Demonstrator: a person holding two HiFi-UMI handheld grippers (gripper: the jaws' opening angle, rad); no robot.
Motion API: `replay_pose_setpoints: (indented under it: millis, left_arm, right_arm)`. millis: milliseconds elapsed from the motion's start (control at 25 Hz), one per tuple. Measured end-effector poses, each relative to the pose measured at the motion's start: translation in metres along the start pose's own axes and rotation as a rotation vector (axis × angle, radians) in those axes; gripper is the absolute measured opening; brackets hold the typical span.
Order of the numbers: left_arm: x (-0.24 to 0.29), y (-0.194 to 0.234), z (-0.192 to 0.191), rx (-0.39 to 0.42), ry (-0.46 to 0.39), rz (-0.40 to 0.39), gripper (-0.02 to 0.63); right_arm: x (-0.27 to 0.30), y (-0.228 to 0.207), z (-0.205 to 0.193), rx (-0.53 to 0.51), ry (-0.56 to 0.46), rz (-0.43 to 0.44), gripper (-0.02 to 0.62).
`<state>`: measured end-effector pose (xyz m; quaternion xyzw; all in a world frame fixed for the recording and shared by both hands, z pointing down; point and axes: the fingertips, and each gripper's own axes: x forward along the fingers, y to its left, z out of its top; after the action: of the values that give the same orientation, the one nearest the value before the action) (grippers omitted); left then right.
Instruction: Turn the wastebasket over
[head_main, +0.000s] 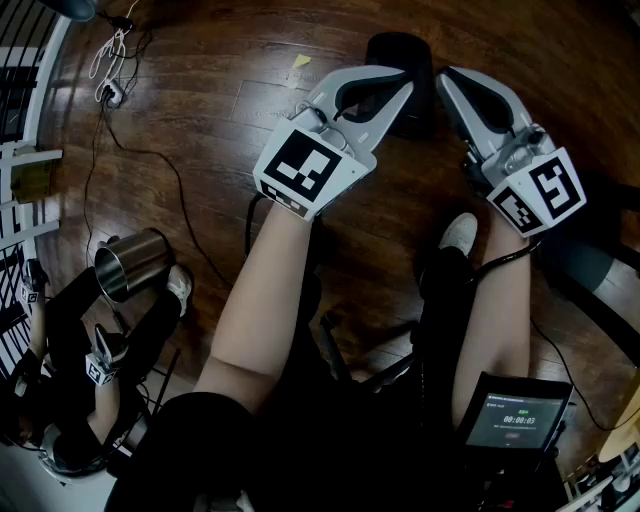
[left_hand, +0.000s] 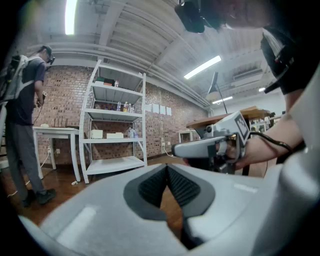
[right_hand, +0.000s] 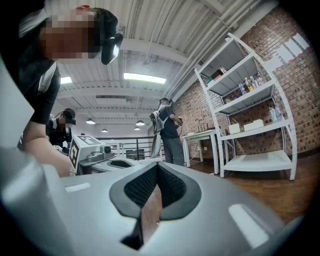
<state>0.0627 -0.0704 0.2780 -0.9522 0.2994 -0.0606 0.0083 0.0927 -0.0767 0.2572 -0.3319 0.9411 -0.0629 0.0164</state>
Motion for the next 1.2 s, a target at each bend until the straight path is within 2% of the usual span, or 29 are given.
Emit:
replay_pose_setpoints:
  millis: [120,320,680,840,1000,1200]
  left_arm:
    - [0.001,0.009,0.003,0.012,0.008,-0.004,0.003]
    - [0.002,0.038,0.02,-0.004,-0.05,0.018,0.003]
    - [0.015,0.051,0.047,-0.043,-0.084,-0.015,0.003]
    - [0.024,0.055,0.057,-0.078,-0.102,-0.014,0.003]
    - [0.032,0.074,0.042,-0.106,-0.09,-0.001,0.003]
    - [0.041,0.082,0.01,-0.097,-0.008,0.016,0.002]
  right_arm:
    - [0.009,-0.008,0.005,-0.009,-0.002,-0.015,0.011]
    - [0.03,-0.021,0.01,0.006,-0.034,-0.026,0.011]
    - [0.043,-0.037,-0.011,-0.039,0.077,-0.036,0.011]
    - [0.042,-0.046,-0.04,-0.035,0.158,-0.046,0.012]
    - [0.061,-0.058,-0.092,-0.048,0.244,-0.054,0.012]
    - [0.068,-0.065,-0.161,-0.047,0.391,-0.066,0.012]
